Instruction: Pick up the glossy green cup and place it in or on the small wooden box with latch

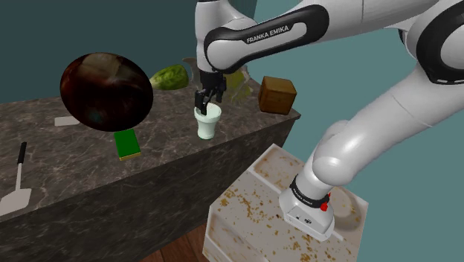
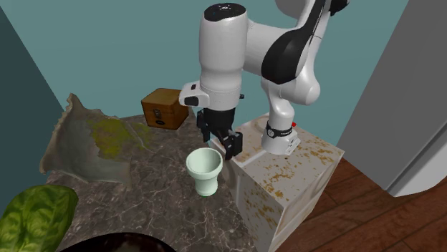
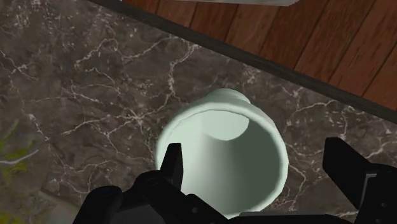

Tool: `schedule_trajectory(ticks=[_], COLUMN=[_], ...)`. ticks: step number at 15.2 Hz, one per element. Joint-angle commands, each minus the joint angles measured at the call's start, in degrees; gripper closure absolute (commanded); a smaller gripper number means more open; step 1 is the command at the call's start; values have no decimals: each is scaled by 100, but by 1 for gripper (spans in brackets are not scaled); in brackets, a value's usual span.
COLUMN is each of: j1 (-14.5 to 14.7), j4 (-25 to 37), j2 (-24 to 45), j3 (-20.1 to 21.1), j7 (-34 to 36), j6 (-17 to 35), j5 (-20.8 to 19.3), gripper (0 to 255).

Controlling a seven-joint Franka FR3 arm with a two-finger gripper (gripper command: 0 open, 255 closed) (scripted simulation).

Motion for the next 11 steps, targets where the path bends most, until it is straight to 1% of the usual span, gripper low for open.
schedule_trajectory(ticks=[1,3,4,11], j1=[28,49,51,12], j4=[148,352,356,45], j2=[371,769,776,1075], j3=[120,223,223,215], j7=[202,403,408,490], j6=[296,549,554,1154], j5=[-61,-166,-168,-291], gripper=[0,0,0,0])
